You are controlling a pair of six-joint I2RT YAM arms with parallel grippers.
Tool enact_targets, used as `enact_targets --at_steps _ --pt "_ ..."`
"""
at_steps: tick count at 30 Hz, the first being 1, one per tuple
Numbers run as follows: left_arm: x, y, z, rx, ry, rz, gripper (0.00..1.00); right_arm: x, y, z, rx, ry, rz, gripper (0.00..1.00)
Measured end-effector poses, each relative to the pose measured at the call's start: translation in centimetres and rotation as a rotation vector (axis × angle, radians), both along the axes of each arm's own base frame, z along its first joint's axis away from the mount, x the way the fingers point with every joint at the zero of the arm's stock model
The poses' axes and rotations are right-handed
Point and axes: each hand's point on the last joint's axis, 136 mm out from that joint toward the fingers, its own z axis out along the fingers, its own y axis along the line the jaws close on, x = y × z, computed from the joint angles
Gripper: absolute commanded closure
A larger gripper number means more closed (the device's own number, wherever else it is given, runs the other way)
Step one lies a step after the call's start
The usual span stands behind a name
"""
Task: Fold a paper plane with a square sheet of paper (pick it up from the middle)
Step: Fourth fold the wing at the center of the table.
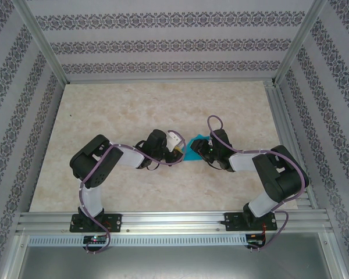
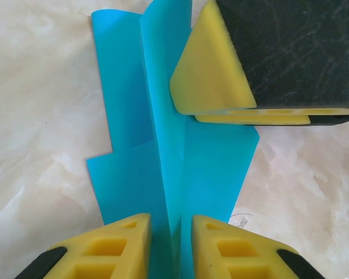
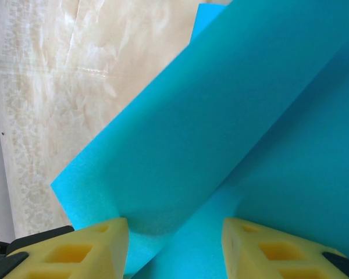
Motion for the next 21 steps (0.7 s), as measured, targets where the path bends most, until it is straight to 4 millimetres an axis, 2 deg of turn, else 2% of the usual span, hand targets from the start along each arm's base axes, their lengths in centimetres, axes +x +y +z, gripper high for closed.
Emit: enact_targets --at_steps 11,21 --pt "0.3 -0.5 0.0 -0.023 0.049 0.018 0.88 0.0 0.0 0.0 0.0 0.0 0.0 0.53" --pt "-0.1 -1.3 -0.3 -0.054 0.183 0.036 0.92 0.0 -0.6 0.2 -0.003 -0.002 -0.001 0.53"
